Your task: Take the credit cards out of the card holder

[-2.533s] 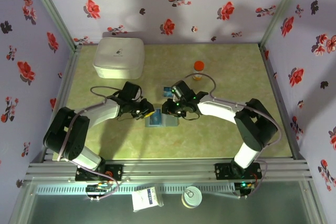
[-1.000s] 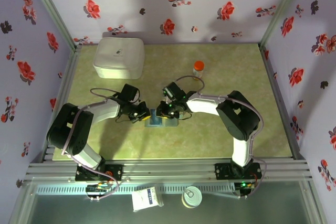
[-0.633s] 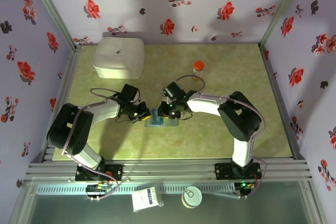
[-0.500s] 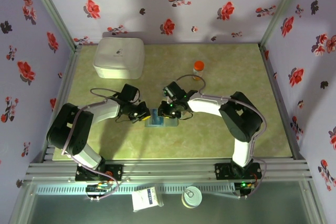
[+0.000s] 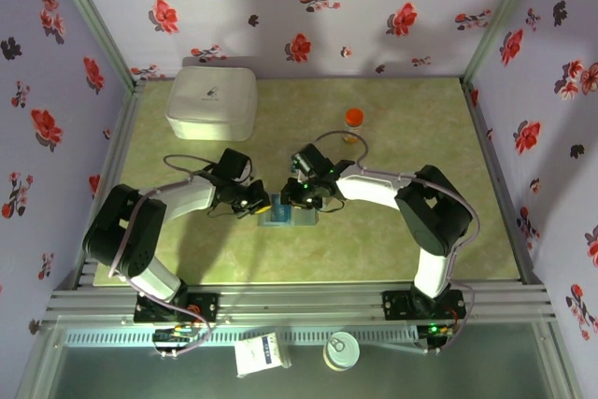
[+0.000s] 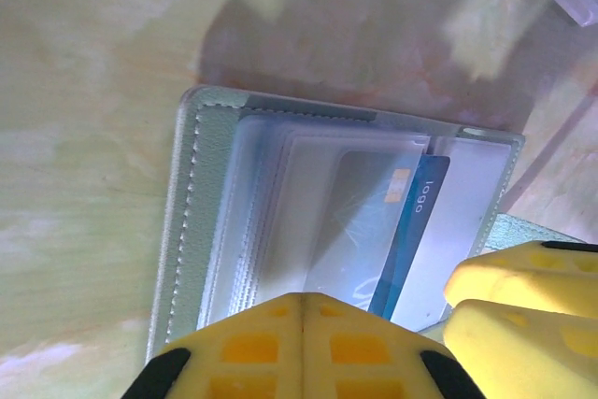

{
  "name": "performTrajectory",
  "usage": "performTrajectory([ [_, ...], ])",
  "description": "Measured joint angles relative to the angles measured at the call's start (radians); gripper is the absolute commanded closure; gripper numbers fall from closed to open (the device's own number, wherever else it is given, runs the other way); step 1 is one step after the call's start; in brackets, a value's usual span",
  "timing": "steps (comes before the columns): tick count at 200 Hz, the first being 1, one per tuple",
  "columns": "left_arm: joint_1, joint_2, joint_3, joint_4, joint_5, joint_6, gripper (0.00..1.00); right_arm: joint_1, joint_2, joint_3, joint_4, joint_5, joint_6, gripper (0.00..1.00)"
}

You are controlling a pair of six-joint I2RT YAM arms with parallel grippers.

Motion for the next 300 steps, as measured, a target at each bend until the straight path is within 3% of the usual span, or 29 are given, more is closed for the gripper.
performTrajectory([
  [300,-0.004,0.047,0.039,-0.039,-0.001,0.02,0.97,-0.044,-0.016,-0.184,0.272,-0.055,0.079,0.74],
])
